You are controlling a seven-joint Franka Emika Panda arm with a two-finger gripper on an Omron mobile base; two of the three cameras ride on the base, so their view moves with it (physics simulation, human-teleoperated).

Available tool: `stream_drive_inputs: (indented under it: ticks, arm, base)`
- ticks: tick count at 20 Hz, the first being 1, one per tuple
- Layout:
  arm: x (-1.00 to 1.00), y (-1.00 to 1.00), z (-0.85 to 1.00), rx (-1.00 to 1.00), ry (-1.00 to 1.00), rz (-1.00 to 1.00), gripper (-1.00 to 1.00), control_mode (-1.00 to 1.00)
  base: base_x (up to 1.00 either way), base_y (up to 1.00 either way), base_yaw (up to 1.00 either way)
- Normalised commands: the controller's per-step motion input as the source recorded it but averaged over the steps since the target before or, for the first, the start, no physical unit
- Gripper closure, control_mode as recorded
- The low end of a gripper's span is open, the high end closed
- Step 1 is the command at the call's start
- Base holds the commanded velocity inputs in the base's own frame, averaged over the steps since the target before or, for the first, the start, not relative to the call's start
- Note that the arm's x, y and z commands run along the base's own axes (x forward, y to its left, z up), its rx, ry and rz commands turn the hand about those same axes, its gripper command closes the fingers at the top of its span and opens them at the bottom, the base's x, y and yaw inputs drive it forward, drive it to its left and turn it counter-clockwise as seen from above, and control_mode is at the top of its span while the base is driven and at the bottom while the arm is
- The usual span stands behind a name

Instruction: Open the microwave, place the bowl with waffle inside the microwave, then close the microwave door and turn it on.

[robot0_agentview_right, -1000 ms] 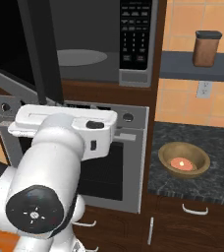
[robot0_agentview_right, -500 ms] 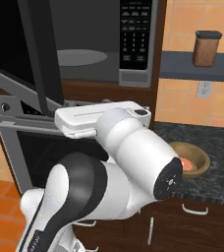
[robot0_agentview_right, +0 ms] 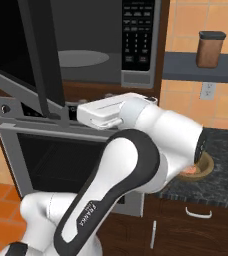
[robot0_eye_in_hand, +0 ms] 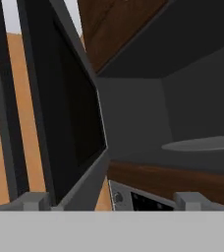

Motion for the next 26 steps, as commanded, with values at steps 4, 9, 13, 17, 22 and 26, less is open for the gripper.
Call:
stream_drive_inputs:
  ticks: [4, 9, 13, 17, 22, 26]
  arm:
    - [0.53, 0.16, -0.04, 0.00, 0.00, 0.14, -1.00, -1.00]
    - [0.40, 0.30, -0.05, 0.00, 0.00, 0.07, -1.00, -1.00]
    - [0.04, 0.38, -0.06, 0.00, -0.01, 0.02, -1.00, -1.00]
    - [0.00, 0.28, 0.00, 0.00, -0.05, 0.02, -1.00, -1.00]
    - [-0.32, 0.30, 0.00, 0.00, 0.00, 0.05, -1.00, -1.00]
    - [-0.85, 0.25, 0.00, 0.00, 0.00, 0.11, -1.00, -1.00]
  base:
    - [0.00, 0.00, 0.00]
    - [0.00, 0.00, 0.00]
    - [0.00, 0.00, 0.00]
    - [0.00, 0.00, 0.00]
    - [0.00, 0.00, 0.00]
    - [0.00, 0.00, 0.00]
